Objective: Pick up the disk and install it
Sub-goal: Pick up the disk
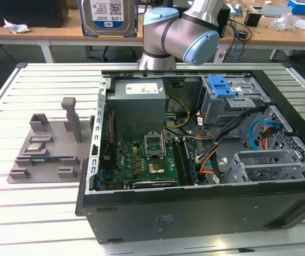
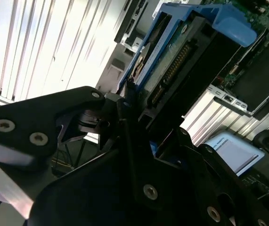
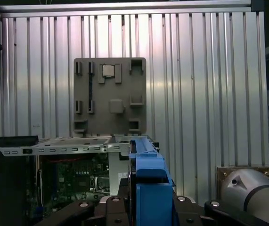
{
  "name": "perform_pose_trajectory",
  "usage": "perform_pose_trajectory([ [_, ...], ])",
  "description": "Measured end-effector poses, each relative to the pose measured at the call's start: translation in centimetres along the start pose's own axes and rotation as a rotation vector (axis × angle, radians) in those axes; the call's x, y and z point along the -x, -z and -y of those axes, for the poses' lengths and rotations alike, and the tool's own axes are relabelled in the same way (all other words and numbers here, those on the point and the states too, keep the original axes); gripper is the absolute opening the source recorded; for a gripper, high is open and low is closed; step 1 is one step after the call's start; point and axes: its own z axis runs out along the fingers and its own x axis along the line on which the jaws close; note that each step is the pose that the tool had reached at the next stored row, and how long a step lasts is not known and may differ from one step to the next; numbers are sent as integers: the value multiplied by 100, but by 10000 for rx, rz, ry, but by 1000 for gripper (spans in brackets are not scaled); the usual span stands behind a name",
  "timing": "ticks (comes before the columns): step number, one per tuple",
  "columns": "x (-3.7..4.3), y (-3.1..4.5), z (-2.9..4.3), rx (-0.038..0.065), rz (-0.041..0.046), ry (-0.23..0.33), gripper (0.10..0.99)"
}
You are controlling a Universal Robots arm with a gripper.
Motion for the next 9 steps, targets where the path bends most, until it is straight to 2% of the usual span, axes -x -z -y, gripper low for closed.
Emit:
perform_pose_trajectory([
  [5, 7, 8, 213, 11, -10, -2, 365],
  [9, 13, 15, 436, 20, -18, 0, 365],
])
